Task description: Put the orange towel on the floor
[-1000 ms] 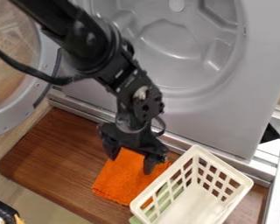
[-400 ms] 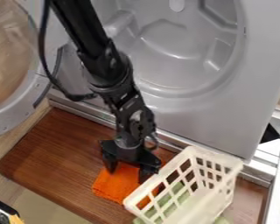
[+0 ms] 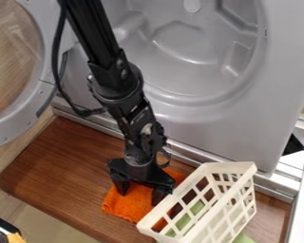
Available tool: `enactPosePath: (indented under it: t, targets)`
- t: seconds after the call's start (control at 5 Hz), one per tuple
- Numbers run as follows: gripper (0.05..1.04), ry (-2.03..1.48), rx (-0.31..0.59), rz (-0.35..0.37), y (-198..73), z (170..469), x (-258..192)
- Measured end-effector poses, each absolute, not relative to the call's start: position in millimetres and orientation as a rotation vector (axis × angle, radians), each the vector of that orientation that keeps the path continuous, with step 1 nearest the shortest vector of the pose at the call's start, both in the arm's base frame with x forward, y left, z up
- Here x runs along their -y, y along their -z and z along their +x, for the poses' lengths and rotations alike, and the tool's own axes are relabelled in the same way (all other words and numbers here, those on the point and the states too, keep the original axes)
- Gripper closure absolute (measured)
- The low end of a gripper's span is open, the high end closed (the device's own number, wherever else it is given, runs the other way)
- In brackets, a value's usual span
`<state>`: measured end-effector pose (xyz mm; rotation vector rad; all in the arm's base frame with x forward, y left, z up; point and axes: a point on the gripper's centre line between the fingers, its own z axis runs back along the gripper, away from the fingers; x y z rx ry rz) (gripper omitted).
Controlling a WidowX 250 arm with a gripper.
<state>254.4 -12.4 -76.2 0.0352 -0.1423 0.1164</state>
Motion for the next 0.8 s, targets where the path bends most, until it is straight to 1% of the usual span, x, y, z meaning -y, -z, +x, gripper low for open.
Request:
enactPosePath:
  t: [0.2, 0.4, 0.6, 0.8]
  targets:
    - [0.084, -0.125, 0.131, 0.037, 76.8, 252.7, 8.6]
    - [0.084, -0.136, 0.113, 0.061, 76.4, 248.5, 1.3]
    - [0.084, -0.196, 0.101, 0.076, 76.5, 246.4, -17.7]
    - [0.084, -0.284, 0.086, 0.093, 73.9, 241.7, -46.6]
